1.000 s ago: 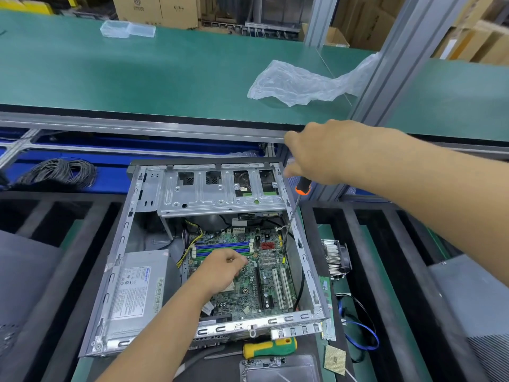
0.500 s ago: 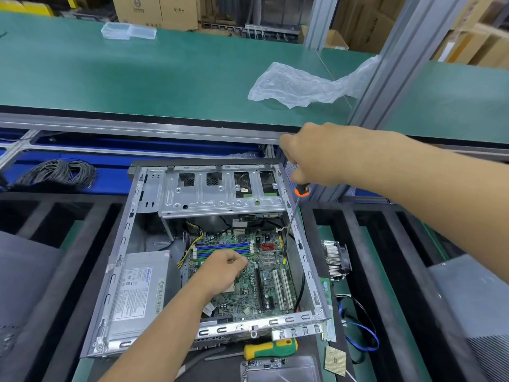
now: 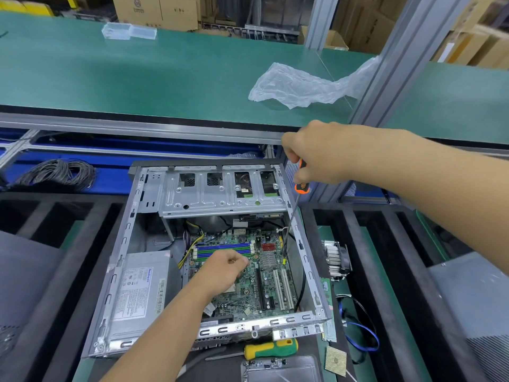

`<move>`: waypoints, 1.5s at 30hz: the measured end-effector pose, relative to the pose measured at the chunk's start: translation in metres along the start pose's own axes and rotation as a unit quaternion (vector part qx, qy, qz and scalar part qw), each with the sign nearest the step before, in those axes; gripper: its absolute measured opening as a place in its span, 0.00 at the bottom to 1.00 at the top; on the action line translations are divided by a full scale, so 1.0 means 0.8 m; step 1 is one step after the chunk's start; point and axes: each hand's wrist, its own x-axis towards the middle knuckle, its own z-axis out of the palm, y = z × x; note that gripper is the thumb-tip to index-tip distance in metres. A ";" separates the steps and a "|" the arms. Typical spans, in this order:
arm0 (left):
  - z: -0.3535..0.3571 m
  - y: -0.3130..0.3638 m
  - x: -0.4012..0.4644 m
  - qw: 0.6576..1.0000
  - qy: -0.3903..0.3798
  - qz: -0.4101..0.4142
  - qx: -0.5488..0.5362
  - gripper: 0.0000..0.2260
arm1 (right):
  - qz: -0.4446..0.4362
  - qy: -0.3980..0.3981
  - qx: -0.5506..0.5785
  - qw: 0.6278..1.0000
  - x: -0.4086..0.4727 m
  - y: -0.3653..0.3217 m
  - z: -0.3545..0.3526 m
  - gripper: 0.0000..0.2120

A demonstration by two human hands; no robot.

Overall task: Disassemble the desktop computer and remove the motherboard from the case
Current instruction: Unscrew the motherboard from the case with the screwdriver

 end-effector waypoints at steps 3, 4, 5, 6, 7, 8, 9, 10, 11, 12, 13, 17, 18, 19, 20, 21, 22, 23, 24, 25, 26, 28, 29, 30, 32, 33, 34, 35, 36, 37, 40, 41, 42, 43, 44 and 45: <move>0.000 0.000 0.001 1.000 0.000 -0.001 0.001 0.07 | -0.016 -0.016 0.074 0.997 -0.001 0.007 -0.001 0.19; 0.000 0.000 0.001 1.000 0.000 0.001 0.004 0.07 | -0.011 -0.019 0.081 0.996 -0.001 0.009 0.000 0.22; 0.000 0.000 0.001 1.000 -0.001 0.002 0.008 0.08 | -0.001 -0.017 0.071 0.997 -0.002 0.010 0.003 0.25; 0.000 0.000 0.001 1.000 -0.002 0.003 0.011 0.08 | 0.014 -0.009 0.046 0.999 -0.002 0.011 0.005 0.26; 0.000 0.000 0.001 1.000 -0.003 0.005 0.014 0.08 | 0.028 0.002 0.017 0.999 -0.003 0.011 0.006 0.27; 0.000 0.000 0.001 1.000 -0.003 0.006 0.016 0.08 | 0.033 0.012 -0.006 0.999 -0.003 0.009 0.006 0.25; 0.000 0.000 0.001 1.000 -0.004 0.007 0.019 0.08 | 0.025 0.022 -0.017 0.999 -0.003 0.008 0.007 0.23; 0.000 -0.001 0.002 1.000 -0.005 0.008 0.021 0.08 | 0.009 0.030 -0.018 0.999 -0.003 0.007 0.007 0.20; 0.001 -0.001 0.002 1.000 -0.007 0.010 0.025 0.08 | -0.011 0.035 -0.008 0.999 -0.001 0.007 0.007 0.17; 0.001 -0.002 0.003 0.999 -0.009 0.011 0.031 0.08 | -0.030 0.036 0.013 0.999 -0.001 0.008 0.008 0.14; 0.002 -0.003 0.004 0.999 -0.011 0.013 0.038 0.08 | -0.046 0.033 0.043 0.997 -0.001 0.009 0.008 0.14; 0.008 -0.001 0.007 0.998 -0.013 0.021 0.057 0.08 | -0.076 0.053 0.106 0.990 -0.006 0.011 0.009 0.23; 0.010 0.001 0.008 0.998 -0.013 0.026 0.061 0.08 | -0.073 0.068 0.080 0.992 -0.006 0.013 0.011 0.25; 0.012 0.004 0.010 0.997 -0.014 0.033 0.070 0.08 | -0.068 0.083 0.054 0.993 -0.007 0.013 0.014 0.26; 0.015 0.009 0.013 0.996 -0.016 0.040 0.082 0.07 | -0.064 0.096 0.042 0.992 -0.008 0.014 0.017 0.25; 0.016 0.015 0.017 0.994 -0.019 0.047 0.095 0.07 | -0.063 0.104 0.048 0.991 -0.008 0.014 0.018 0.22; 0.018 0.020 0.022 0.992 -0.020 0.056 0.110 0.07 | -0.064 0.108 0.064 0.990 -0.008 0.016 0.019 0.19; 0.018 0.026 0.027 0.989 -0.018 0.066 0.130 0.06 | -0.068 0.103 0.084 0.989 -0.008 0.018 0.020 0.15; 0.019 0.032 0.033 0.986 -0.013 0.075 0.151 0.06 | -0.071 0.088 0.110 0.988 -0.009 0.020 0.019 0.12; 0.019 0.037 0.040 0.981 -0.006 0.085 0.175 0.06 | -0.072 0.069 0.138 0.985 -0.010 0.022 0.019 0.11; 0.020 0.042 0.046 0.974 0.002 0.096 0.204 0.06 | -0.074 0.052 0.166 0.982 -0.011 0.025 0.019 0.11; 0.025 0.050 0.057 0.959 0.009 0.116 0.259 0.04 | -0.085 0.055 0.184 0.978 -0.016 0.029 0.021 0.12; 0.030 0.052 0.062 0.954 0.008 0.122 0.274 0.04 | -0.089 0.075 0.163 0.980 -0.018 0.031 0.023 0.13; 0.035 0.054 0.067 0.950 0.004 0.125 0.286 0.05 | -0.085 0.095 0.124 0.984 -0.019 0.032 0.025 0.17; 0.048 0.055 0.075 0.940 -0.004 0.130 0.314 0.08 | -0.061 0.123 0.065 0.988 -0.020 0.033 0.026 0.25; 0.053 0.055 0.079 0.932 -0.007 0.136 0.335 0.09 | -0.057 0.131 0.059 0.988 -0.020 0.034 0.028 0.24; 0.058 0.055 0.082 0.923 -0.009 0.143 0.358 0.10 | -0.059 0.136 0.064 0.987 -0.019 0.033 0.029 0.20; 0.063 0.055 0.085 0.912 -0.009 0.149 0.381 0.10 | -0.065 0.138 0.069 0.986 -0.018 0.032 0.031 0.15; 0.066 0.055 0.087 0.902 -0.009 0.155 0.403 0.10 | -0.071 0.136 0.077 0.985 -0.018 0.031 0.030 0.12; 0.068 0.056 0.089 0.893 -0.007 0.160 0.422 0.10 | -0.076 0.128 0.093 0.985 -0.018 0.030 0.030 0.11; 0.073 0.057 0.095 0.871 -0.005 0.173 0.460 0.10 | -0.087 0.097 0.170 0.977 -0.020 0.031 0.030 0.13; 0.074 0.058 0.097 0.867 -0.005 0.175 0.466 0.10 | -0.091 0.102 0.165 0.977 -0.021 0.032 0.030 0.13; 0.075 0.059 0.099 0.865 -0.005 0.176 0.470 0.10 | -0.093 0.120 0.132 0.979 -0.020 0.033 0.031 0.14; 0.076 0.060 0.101 0.865 -0.005 0.177 0.470 0.10 | -0.086 0.140 0.082 0.983 -0.020 0.033 0.032 0.18; 0.077 0.060 0.103 0.867 -0.005 0.176 0.466 0.09 | -0.072 0.156 0.037 0.984 -0.020 0.033 0.031 0.23; 0.077 0.059 0.104 0.872 -0.005 0.175 0.457 0.09 | -0.061 0.166 0.014 0.984 -0.020 0.032 0.031 0.25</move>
